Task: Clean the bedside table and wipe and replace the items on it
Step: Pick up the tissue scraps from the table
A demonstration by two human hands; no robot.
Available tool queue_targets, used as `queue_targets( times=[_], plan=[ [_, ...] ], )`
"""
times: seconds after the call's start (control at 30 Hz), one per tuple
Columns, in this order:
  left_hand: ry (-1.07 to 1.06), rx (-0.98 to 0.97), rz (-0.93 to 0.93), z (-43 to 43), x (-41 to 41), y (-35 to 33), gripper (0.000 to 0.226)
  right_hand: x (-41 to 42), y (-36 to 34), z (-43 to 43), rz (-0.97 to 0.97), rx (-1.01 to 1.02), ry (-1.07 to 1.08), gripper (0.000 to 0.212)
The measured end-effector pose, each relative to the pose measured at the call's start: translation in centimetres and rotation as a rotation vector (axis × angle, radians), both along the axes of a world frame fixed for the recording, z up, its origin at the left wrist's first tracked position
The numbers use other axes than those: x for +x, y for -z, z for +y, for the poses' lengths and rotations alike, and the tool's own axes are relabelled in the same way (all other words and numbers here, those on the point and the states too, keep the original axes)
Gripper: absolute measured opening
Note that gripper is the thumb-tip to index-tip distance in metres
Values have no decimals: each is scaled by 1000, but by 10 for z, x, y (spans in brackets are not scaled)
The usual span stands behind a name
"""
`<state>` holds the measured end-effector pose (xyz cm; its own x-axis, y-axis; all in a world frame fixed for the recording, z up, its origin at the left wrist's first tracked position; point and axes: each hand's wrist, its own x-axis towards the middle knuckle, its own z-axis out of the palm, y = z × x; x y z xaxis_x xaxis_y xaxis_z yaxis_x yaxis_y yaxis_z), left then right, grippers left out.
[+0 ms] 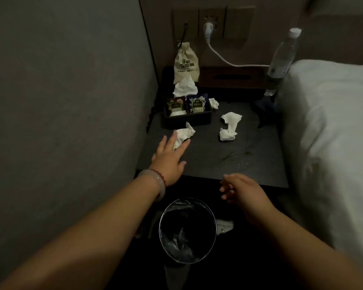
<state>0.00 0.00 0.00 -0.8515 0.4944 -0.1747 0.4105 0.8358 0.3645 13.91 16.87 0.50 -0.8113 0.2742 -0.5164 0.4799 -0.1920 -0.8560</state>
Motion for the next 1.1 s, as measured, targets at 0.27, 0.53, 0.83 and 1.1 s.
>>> queue_targets(
  times=[0.27,0.53,0.83,1.1],
  plan=[
    [40,-96,123,20,-57,39,54,-32,11,4,50,216,-64,18],
    [-85,251,244,-3,-72,68,20,-103,28,48,306,1186,-88,38],
    [-18,350,184,-3,-81,76,46,-136,46,52,235,1440,-284,24],
    [-44,318,190,-3,-79,77,38,-168,25,74,143,1308,-175,31]
  ],
)
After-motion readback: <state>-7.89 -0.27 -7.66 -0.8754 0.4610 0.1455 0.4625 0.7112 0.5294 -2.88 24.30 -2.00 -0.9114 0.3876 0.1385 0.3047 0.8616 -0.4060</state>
